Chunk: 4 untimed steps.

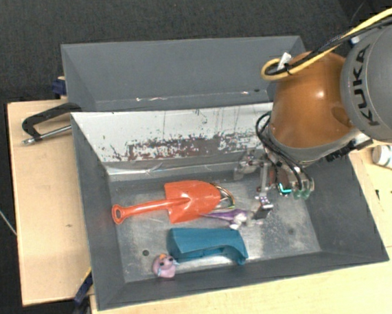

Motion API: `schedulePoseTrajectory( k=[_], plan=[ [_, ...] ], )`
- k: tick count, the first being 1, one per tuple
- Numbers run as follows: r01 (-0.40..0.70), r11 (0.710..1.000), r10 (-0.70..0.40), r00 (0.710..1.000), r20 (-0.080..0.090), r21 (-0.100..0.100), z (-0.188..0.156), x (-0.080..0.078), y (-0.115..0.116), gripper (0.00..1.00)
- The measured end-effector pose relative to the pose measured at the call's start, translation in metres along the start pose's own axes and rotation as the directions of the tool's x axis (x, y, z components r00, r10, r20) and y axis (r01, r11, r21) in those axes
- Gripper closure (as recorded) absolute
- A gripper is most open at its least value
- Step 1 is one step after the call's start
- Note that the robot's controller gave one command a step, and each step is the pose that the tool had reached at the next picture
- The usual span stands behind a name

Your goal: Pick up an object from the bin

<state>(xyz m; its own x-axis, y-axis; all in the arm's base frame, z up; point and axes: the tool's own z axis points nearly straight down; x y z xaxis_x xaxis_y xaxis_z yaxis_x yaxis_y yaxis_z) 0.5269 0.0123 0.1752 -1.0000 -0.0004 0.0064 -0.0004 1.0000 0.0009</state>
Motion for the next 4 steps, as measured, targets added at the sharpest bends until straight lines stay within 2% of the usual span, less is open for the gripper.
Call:
schedulePoseTrajectory(
  k=[1, 2, 3, 4],
  plan=[
    [0.0, 1.0, 0.0, 1.0, 0.008, 0.0, -0.004, -0.002, 0.0, 0.0],
    [0.058, 0.998, -0.058, 0.998, 0.016, 0.002, 0.013, -0.003, 0.007, 0.0],
    [0.105, 0.994, -0.105, 0.994, 0.01, 0.001, 0.057, -0.005, 0.017, 0.0],
    [-0.154, 0.988, 0.154, 0.988, 0.03, -0.003, 0.07, -0.017, 0.052, 0.0]
  ],
)
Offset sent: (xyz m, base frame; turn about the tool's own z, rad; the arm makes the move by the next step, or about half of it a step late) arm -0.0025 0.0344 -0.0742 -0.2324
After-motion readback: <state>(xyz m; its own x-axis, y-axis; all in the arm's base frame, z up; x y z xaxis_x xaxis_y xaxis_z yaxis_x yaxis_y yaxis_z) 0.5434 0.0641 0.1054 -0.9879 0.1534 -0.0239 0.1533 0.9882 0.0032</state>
